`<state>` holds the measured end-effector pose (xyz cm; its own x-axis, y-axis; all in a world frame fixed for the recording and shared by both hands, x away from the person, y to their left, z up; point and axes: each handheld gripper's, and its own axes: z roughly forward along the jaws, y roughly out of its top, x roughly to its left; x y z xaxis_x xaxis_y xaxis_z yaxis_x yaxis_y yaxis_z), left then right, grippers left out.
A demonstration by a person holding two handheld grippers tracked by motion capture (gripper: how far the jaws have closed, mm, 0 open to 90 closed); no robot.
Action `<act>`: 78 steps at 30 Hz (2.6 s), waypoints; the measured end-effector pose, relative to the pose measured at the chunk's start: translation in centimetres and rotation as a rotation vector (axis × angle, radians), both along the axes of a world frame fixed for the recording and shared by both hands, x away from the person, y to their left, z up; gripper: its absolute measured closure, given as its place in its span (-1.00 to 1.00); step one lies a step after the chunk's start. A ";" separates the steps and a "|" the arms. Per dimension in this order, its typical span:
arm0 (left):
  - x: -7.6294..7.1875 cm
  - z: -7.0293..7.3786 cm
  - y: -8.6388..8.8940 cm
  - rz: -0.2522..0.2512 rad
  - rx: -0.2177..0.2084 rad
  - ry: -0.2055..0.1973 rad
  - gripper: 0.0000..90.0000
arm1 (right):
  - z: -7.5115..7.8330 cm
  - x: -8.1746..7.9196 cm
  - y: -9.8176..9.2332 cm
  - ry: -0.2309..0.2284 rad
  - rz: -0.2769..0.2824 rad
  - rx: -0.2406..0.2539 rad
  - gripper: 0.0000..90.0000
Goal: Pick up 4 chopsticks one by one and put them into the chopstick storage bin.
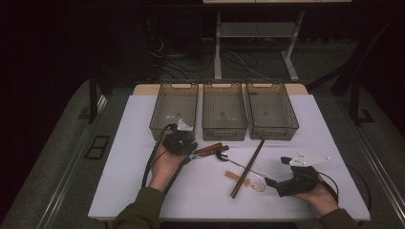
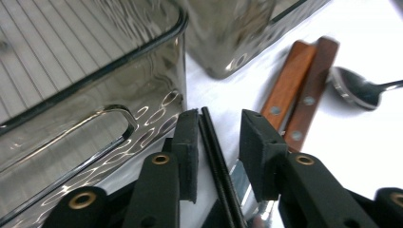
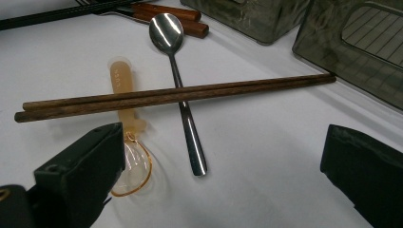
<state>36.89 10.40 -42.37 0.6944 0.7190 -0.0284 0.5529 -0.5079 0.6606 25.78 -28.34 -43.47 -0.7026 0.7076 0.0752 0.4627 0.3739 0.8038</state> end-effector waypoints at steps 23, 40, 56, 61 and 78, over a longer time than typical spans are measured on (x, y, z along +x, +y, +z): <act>-5.1 1.9 3.4 -0.053 -0.159 -0.030 -0.23 | 0.1 -0.2 -0.2 0.001 -0.014 0.016 -0.97; -8.6 1.4 6.5 -0.041 -0.173 -0.049 -0.40 | 0.1 -0.1 -0.1 -0.001 -0.014 0.014 -0.97; -10.8 0.4 8.5 -0.024 -0.149 -0.020 0.26 | 0.1 -0.1 -0.1 -0.008 -0.016 0.013 -0.97; -10.4 -0.3 8.4 -0.036 -0.137 0.018 0.45 | 0.1 -0.1 -0.1 -0.008 -0.015 0.013 -0.97; -9.6 -1.1 7.6 -0.054 -0.078 0.056 0.66 | 0.1 -0.1 0.0 -0.007 -0.013 0.010 -0.97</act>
